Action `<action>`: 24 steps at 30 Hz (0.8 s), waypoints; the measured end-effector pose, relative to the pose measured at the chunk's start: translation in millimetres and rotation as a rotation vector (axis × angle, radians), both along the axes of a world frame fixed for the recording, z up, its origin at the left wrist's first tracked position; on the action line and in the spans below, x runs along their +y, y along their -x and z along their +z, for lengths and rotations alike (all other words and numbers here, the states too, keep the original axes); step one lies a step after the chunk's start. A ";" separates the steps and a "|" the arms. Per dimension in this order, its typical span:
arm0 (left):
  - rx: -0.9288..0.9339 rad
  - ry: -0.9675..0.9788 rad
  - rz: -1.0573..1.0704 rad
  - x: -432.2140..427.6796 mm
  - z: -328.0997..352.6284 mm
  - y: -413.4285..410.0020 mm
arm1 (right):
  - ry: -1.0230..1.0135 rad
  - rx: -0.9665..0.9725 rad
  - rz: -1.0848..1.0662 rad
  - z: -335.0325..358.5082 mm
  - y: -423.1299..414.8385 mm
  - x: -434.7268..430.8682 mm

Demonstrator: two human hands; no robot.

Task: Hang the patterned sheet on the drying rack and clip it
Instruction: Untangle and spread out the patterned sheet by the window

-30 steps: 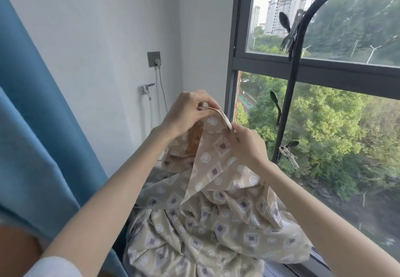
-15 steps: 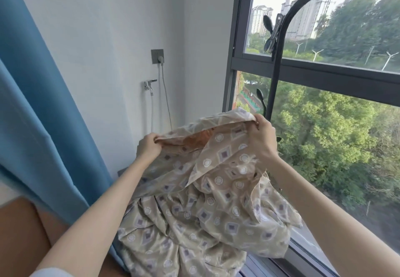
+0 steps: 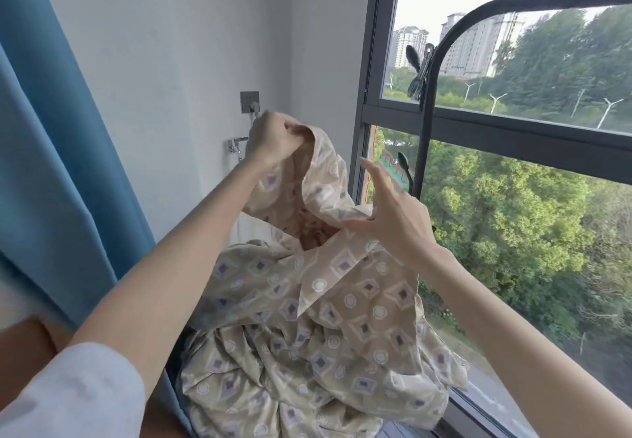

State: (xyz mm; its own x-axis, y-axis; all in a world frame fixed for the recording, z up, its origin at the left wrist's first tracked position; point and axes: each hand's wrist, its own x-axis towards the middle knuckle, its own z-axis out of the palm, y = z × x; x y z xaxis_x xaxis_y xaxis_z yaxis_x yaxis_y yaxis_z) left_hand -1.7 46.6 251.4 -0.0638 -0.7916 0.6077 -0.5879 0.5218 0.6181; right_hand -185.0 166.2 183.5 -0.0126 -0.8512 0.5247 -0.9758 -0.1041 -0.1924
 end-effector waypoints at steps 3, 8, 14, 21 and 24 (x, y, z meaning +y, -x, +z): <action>-0.130 0.016 -0.052 3.5 12.8 4.9 | 0.012 0.154 -0.060 12.8 -21.4 -0.6; -0.184 0.008 -0.173 11.2 17.5 4.0 | -0.079 0.166 -0.169 -1.0 -36.7 -10.3; -0.170 0.112 -0.125 1.9 1.5 -16.6 | 0.041 -0.219 -0.185 -14.0 -36.0 -11.9; -0.230 -0.016 0.018 -25.0 -47.9 -64.2 | 0.281 -0.904 -0.253 -0.9 -13.6 -9.1; -0.295 -0.028 0.053 -27.7 -69.7 -72.8 | 0.324 -0.922 -0.261 -4.6 -16.8 -9.4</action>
State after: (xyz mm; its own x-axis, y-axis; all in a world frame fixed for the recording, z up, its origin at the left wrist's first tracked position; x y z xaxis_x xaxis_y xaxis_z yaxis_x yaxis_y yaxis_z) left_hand 71.2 18.9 181.7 -0.1924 -0.8150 0.5466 -0.7704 0.4705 0.4303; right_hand -168.2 156.8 178.9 -0.6952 -0.5821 0.4218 -0.4609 -0.0894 -0.8830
